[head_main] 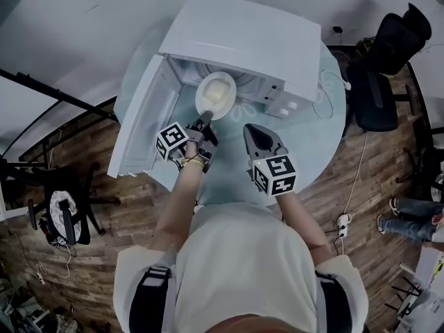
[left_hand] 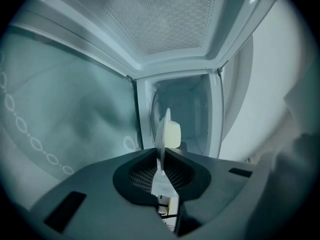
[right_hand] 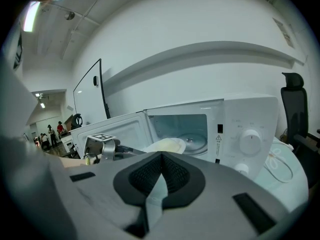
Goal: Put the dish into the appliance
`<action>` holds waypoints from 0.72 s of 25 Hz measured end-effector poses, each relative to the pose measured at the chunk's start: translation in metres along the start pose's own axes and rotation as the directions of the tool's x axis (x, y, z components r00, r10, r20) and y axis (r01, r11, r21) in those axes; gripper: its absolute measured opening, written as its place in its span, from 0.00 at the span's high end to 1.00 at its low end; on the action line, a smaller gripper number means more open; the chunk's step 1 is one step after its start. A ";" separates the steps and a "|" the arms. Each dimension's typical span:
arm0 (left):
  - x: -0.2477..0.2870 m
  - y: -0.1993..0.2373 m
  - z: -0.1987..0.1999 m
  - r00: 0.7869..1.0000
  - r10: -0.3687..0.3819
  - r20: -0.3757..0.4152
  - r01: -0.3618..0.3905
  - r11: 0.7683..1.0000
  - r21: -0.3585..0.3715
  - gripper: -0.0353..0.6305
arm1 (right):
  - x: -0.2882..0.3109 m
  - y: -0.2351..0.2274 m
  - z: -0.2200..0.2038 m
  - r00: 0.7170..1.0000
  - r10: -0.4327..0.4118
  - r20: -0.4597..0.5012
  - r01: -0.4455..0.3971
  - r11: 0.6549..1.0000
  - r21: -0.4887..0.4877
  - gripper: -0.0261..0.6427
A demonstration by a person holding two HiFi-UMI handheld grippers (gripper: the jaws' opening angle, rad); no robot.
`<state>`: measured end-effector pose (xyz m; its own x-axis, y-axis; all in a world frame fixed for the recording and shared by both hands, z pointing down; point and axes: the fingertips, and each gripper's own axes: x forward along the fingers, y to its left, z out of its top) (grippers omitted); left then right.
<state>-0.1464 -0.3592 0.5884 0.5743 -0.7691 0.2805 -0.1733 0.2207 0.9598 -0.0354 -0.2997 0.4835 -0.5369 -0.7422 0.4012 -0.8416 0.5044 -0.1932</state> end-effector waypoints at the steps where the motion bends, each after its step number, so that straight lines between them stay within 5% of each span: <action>1: 0.004 0.001 0.003 1.000 0.002 0.000 -0.002 1.000 -0.001 0.89 | 0.002 -0.001 0.000 1.000 -0.003 -0.003 0.003 1.000 0.001 0.95; 18: 0.054 0.014 0.028 0.999 0.032 -0.014 -0.033 0.999 -0.018 0.89 | 0.019 -0.013 -0.011 0.998 -0.032 -0.048 0.032 0.999 0.011 0.95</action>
<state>-0.1407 -0.4143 0.6164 0.5798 -0.7529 0.3114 -0.1778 0.2561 0.9502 -0.0339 -0.3157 0.5030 -0.5064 -0.7358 0.4496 -0.8591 0.4754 -0.1895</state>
